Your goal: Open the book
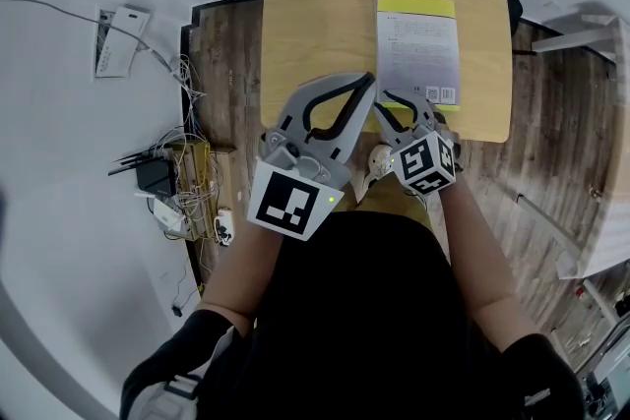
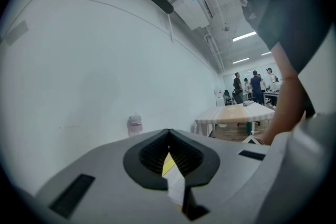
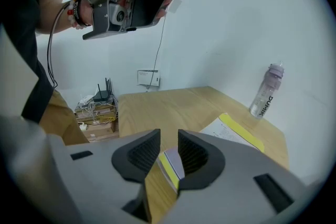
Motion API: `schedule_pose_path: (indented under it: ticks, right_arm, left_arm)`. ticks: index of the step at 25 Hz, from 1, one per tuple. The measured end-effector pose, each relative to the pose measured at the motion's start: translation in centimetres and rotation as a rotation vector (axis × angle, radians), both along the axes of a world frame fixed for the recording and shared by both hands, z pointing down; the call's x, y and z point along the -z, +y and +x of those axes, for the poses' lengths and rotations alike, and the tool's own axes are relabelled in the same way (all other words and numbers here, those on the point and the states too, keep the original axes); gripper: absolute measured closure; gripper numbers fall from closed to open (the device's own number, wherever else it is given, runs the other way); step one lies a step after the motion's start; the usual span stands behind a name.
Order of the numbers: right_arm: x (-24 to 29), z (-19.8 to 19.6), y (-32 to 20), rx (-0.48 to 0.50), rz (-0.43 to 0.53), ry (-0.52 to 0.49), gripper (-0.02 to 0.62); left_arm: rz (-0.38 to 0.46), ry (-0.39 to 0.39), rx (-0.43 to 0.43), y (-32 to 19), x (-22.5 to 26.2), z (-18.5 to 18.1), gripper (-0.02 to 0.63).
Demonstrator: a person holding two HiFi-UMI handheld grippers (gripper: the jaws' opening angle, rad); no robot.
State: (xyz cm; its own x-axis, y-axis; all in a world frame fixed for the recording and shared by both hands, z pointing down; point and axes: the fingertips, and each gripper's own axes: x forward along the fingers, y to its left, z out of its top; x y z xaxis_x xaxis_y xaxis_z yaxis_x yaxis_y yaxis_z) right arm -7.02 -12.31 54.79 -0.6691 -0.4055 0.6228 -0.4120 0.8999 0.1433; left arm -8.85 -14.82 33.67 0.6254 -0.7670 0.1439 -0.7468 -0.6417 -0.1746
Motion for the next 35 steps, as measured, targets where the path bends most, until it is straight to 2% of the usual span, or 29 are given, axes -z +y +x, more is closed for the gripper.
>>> schedule_pose_path:
  ticks: [12,24,30,35]
  right_arm:
    - [-3.4,0.4,0.7,0.022,-0.041,0.098,0.462]
    - [-4.9,0.5,0.8,0.03,-0.066,0.128,0.471]
    - [-4.8,0.4,1.2,0.046,-0.037,0.137,0.509]
    - [-4.3,0.6,1.3,0.04,0.0,0.144,0.509]
  left_arm:
    - [-0.01,0.007,-0.002,-0.4,-0.4,0.0,0.601]
    - [-0.021,0.014,-0.005,-0.3,-0.8,-0.2,0.601]
    - [-0.02,0.017,-0.004,-0.2,-0.8,-0.4,0.601]
    - [-0.016,0.013,0.0,-0.1,-0.6,-0.5,0.601]
